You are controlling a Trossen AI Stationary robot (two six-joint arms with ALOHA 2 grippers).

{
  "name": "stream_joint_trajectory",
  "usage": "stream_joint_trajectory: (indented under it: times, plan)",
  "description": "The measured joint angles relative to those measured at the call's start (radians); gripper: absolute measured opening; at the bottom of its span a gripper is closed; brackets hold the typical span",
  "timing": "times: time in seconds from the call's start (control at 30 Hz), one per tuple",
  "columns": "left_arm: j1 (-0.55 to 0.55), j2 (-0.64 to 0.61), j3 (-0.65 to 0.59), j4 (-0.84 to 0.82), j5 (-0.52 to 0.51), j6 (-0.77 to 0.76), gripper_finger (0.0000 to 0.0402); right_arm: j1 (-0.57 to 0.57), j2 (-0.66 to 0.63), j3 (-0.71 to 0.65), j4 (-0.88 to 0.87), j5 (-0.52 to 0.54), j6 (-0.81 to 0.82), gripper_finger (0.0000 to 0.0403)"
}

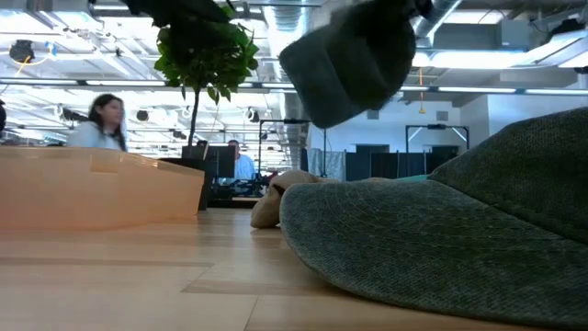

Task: Pick & Place hat
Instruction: Put the top blue cap into the blue bin

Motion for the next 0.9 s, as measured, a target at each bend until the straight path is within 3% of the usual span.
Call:
stream_joint_trajectory:
  times: [0.27, 0.57, 0.9]
  plan:
    - [0.000, -0.057, 0.000, -0.003, -0.003, -0.009, 0.0180, -0.288, 0.000, 0.050, -0.180, -0.194, 0.087, 0.0000]
    - [0.000, -0.056, 0.000, -0.004, -0.059, -0.020, 0.0180, -0.580, 0.001, 0.050, -0.333, -0.373, 0.068, 0.0000]
    - [0.000, -0.056, 0.000, -0.003, -0.124, -0.031, 0.0180, -0.750, 0.002, 0.041, -0.423, -0.560, -0.031, 0.0000]
